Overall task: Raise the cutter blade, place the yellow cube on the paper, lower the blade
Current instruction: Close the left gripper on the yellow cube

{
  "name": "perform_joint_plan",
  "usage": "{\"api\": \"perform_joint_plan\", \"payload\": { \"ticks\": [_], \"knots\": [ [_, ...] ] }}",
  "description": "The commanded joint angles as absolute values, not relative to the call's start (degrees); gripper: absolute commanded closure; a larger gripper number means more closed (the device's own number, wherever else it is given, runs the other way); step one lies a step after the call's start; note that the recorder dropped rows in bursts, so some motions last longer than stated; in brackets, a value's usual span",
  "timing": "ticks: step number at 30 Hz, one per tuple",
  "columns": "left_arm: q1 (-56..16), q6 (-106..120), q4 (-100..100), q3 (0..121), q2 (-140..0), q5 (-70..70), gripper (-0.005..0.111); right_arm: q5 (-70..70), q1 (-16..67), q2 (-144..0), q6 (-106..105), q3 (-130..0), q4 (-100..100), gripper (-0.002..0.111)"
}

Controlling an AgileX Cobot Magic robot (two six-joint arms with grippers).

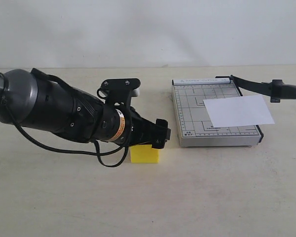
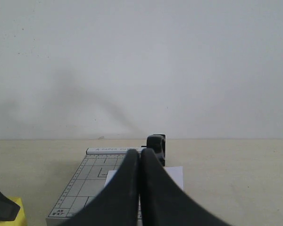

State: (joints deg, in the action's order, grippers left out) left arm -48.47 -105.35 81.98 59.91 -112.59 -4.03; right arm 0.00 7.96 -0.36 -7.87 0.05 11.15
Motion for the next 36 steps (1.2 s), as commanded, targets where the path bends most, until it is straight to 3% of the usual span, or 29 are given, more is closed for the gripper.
{"api": "perform_joint_plan", "payload": {
  "ticks": [1, 28, 32, 36],
  "knots": [
    [-48.58, -104.9, 81.55, 60.41, -112.64, -4.54, 0.013, -0.35, 7.85, 0.0, -7.94, 0.0, 11.22, 0.108],
    [-48.58, -104.9, 81.82, 61.35, -114.32, -5.05, 0.013, -0.35, 7.85, 0.0, -7.94, 0.0, 11.22, 0.108],
    [-48.58, -104.9, 81.82, 61.35, -114.32, -6.51, 0.025, -0.35, 7.85, 0.0, -7.94, 0.0, 11.47, 0.108],
    [-48.58, -104.9, 81.82, 61.35, -114.32, -6.51, 0.047, -0.35, 7.85, 0.0, -7.94, 0.0, 11.47, 0.108]
  ]
}}
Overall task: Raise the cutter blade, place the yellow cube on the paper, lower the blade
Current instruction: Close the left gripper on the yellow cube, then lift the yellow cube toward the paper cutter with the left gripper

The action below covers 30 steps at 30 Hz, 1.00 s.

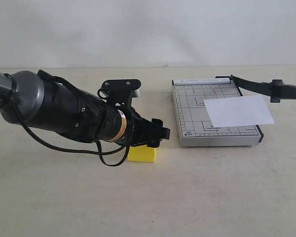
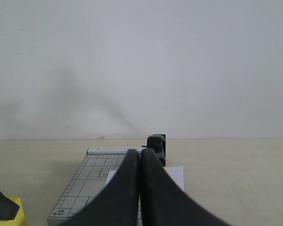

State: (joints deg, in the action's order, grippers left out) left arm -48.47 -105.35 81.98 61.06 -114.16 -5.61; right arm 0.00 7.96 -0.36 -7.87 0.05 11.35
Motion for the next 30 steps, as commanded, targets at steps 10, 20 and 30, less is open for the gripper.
{"api": "perform_joint_plan", "payload": {
  "ticks": [10, 20, 30],
  "knots": [
    [-48.58, -104.2, 81.96, 61.35, -113.37, -6.08, 0.093, -0.35, 7.85, 0.0, -7.94, 0.0, 11.47, 0.108],
    [-48.58, -90.47, 81.96, 61.35, -106.55, -6.08, 0.102, -0.35, 7.85, 0.0, -7.94, 0.0, 11.47, 0.108],
    [-48.69, -87.34, 81.84, 68.9, -107.25, -3.09, 0.102, -0.35, 7.85, 0.0, -7.94, 0.0, 11.47, 0.108]
  ]
}}
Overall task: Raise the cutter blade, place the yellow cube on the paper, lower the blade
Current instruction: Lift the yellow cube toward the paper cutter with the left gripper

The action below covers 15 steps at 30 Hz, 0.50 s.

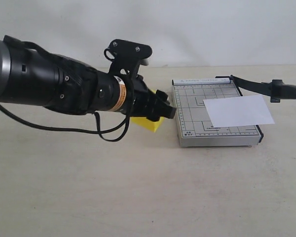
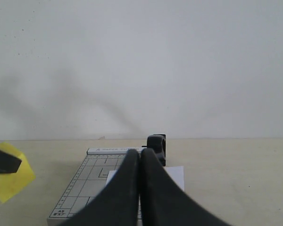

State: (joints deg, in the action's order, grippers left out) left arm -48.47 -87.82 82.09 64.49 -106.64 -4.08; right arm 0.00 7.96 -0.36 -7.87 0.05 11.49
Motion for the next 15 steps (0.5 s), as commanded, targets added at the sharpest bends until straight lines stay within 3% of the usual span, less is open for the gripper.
{"api": "perform_joint_plan", "payload": {
  "ticks": [1, 15],
  "knots": [
    [-48.69, -87.34, 81.95, 70.36, -107.65, -2.34, 0.102, -0.35, 7.85, 0.0, -7.94, 0.0, 11.47, 0.108],
    [-50.02, -87.34, 84.03, 89.72, -120.21, 2.09, 0.102, -0.35, 7.85, 0.0, -7.94, 0.0, 11.47, 0.108]
  ]
}}
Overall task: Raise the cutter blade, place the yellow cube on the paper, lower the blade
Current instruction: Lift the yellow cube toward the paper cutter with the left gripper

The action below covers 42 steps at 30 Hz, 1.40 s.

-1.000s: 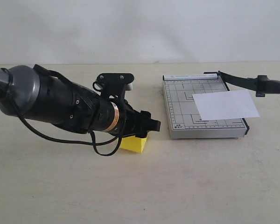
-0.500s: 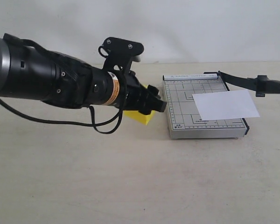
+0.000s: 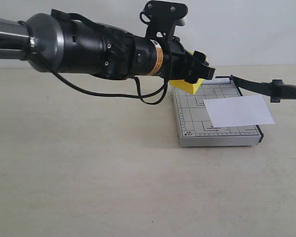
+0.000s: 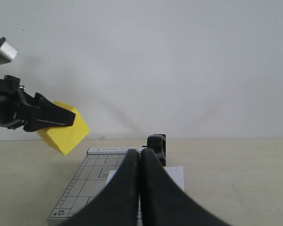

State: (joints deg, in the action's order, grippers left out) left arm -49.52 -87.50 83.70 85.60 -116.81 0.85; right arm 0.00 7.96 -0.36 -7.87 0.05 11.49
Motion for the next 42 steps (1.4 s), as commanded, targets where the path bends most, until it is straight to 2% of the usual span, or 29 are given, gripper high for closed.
{"api": "perform_joint_plan", "payload": {
  "ticks": [1, 16, 42],
  "knots": [
    [-50.02, -87.34, 84.03, 90.61, -121.27, 2.09, 0.102, -0.35, 7.85, 0.0, -7.94, 0.0, 11.47, 0.108],
    [-53.27, -87.34, 85.03, 100.87, -130.37, 5.18, 0.102, -0.35, 7.85, 0.0, -7.94, 0.0, 11.47, 0.108],
    [-53.27, -87.34, 85.03, 101.07, -131.35, 5.77, 0.102, -0.35, 7.85, 0.0, -7.94, 0.0, 11.34, 0.108]
  ]
}}
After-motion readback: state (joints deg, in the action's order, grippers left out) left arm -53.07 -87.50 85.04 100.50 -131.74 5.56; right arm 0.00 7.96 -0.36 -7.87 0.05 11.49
